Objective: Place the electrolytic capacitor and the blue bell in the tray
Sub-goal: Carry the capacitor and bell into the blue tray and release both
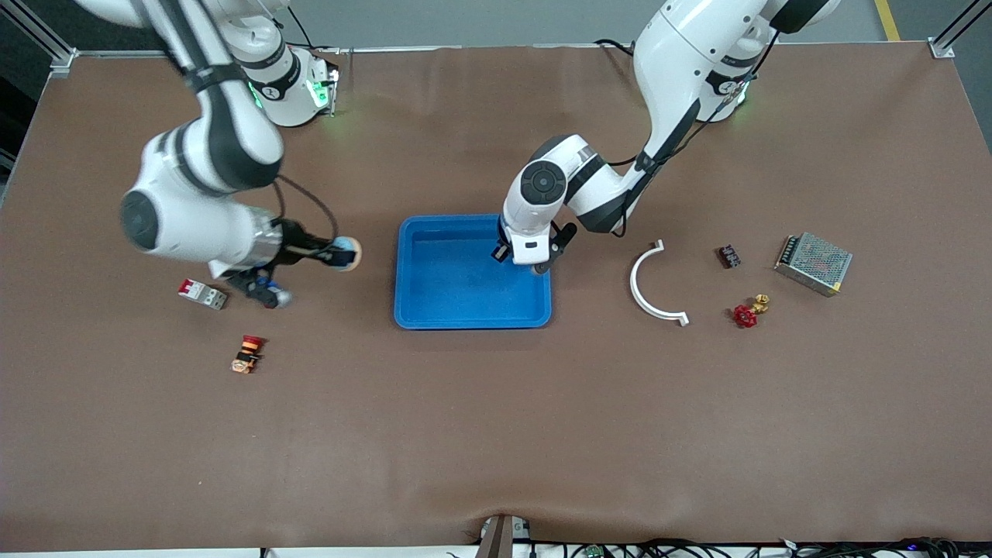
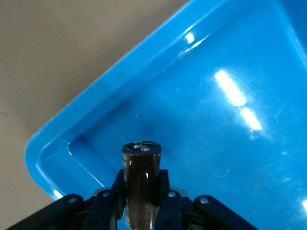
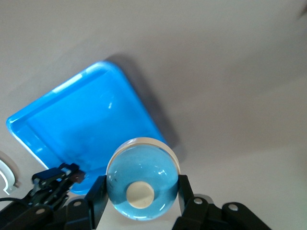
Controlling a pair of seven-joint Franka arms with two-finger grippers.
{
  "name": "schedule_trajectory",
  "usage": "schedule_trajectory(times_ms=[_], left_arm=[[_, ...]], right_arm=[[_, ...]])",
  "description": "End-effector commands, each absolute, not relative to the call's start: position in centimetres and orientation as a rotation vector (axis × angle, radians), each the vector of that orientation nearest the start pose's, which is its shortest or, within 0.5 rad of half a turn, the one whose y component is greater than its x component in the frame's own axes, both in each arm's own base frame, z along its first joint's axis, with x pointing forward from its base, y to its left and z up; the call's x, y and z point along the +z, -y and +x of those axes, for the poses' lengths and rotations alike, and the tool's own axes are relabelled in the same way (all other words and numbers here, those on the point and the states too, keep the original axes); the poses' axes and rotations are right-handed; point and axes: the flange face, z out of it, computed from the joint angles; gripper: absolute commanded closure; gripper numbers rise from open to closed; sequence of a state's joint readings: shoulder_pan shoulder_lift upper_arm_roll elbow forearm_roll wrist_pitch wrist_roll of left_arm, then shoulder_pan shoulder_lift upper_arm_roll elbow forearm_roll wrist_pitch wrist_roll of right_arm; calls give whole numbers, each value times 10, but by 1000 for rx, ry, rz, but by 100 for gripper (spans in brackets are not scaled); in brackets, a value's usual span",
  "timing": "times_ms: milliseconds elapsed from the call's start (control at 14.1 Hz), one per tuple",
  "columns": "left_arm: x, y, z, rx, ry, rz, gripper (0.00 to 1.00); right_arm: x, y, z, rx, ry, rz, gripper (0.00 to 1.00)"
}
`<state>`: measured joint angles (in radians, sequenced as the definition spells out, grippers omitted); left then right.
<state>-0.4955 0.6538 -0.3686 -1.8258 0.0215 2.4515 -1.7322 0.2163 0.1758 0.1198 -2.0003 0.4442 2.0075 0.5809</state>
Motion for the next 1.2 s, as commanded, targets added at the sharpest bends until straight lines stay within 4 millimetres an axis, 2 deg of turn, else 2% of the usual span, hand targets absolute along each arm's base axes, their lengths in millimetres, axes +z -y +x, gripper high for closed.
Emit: schedule_trajectory(times_ms=[0, 71, 142, 212, 283, 425, 567, 708, 921, 1133], left_arm=[[192, 486, 437, 316, 1439, -2824, 100], [190, 482, 439, 302, 1436, -2822, 69], [194, 483, 440, 276, 1421, -2837, 12], [202, 480, 446, 265, 1428, -2839, 0], [214, 478, 452, 257, 1425, -2829, 0], [239, 471, 475, 257, 1419, -2770, 0], [275, 451, 503, 232, 1435, -2727, 0], [302, 423, 521, 176, 1378, -2736, 0], [316, 373, 544, 207, 1272, -2731, 0], [327, 336, 554, 234, 1197, -2730, 0]], right_arm=[[371, -269, 499, 423, -713, -2751, 100], [366, -290, 487, 393, -703, -2768, 100], [364, -306, 479, 352, -695, -2782, 100], [363, -319, 473, 317, -696, -2799, 100], [356, -330, 464, 278, -679, -2839, 100], [340, -329, 457, 194, -662, -2909, 100], [327, -335, 448, 156, -641, -2914, 100], [307, -338, 443, 112, -650, -2898, 100], [271, -342, 445, 80, -655, -2892, 100], [237, -341, 447, 51, -640, -2912, 100]])
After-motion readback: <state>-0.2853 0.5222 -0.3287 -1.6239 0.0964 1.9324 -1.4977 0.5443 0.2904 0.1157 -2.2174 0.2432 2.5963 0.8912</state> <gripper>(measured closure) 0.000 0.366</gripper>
